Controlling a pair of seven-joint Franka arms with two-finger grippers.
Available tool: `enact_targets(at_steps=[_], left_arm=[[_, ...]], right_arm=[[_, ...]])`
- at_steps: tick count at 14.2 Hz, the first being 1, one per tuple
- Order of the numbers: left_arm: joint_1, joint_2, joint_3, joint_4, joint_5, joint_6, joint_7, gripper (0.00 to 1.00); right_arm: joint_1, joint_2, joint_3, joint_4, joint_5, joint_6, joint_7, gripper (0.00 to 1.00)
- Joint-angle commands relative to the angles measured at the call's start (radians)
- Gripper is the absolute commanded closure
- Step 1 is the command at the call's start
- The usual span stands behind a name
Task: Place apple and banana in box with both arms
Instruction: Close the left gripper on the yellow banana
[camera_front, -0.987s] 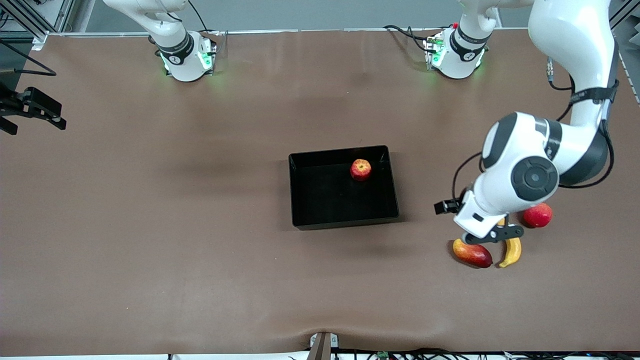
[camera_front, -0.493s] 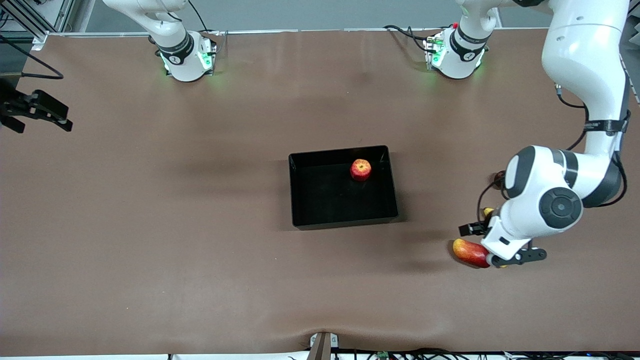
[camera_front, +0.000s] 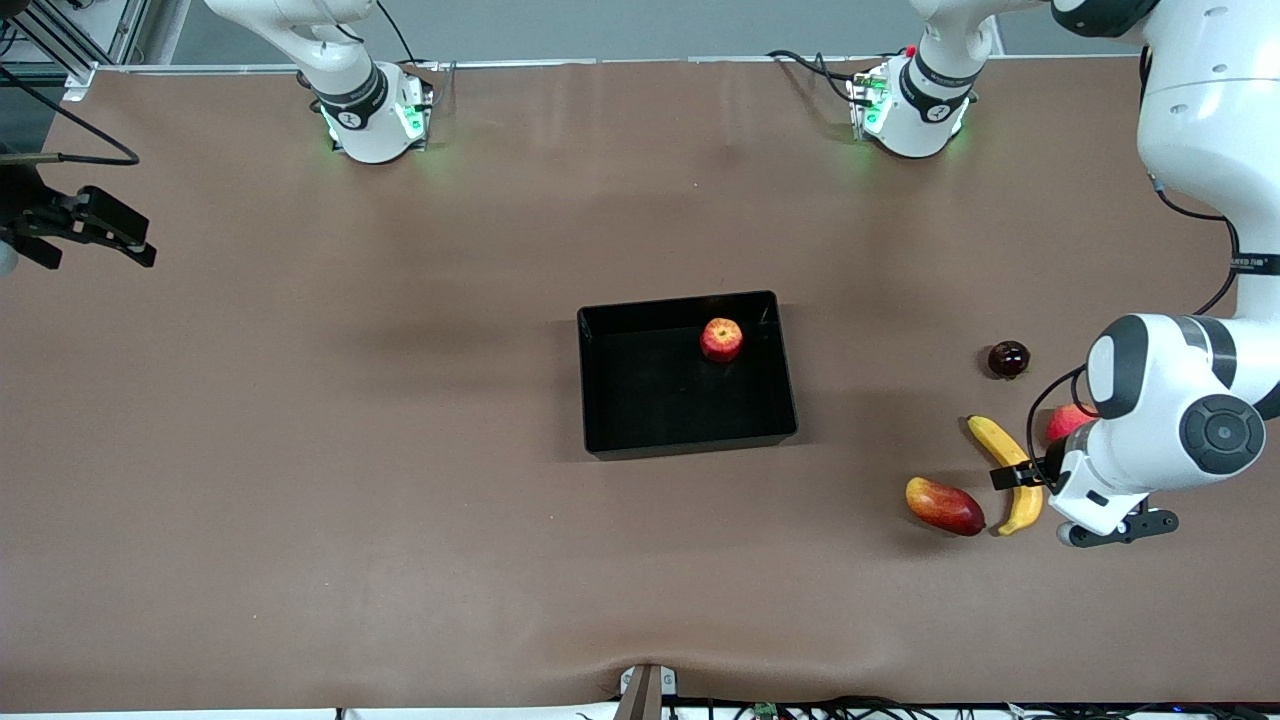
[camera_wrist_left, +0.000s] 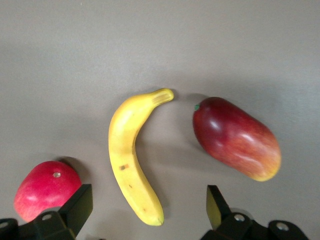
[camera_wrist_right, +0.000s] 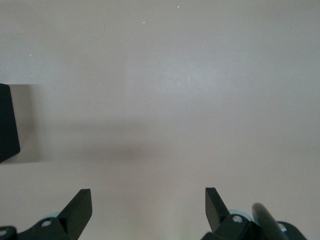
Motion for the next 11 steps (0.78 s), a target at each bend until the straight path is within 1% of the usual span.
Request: enact_targets(at_steps=[1, 4, 11], left_arm=[[0.020, 0.052, -0.009, 0.006, 0.020, 0.035, -0.003, 0.00], [0.043, 0.079, -0.009, 0.004, 0.022, 0.045, -0.003, 0.00], [0.077, 0.081, -0.003, -0.017, 0.023, 0.045, -0.005, 0.00]], right_arm=[[0.001, 0.001, 0.002, 0.001, -0.024, -0.002, 0.019, 0.00], [0.001, 0.002, 0.002, 0.001, -0.024, -0.002, 0.019, 0.00], [-0.004, 0.002, 0.000, 0.001, -0.024, 0.000, 0.019, 0.00]])
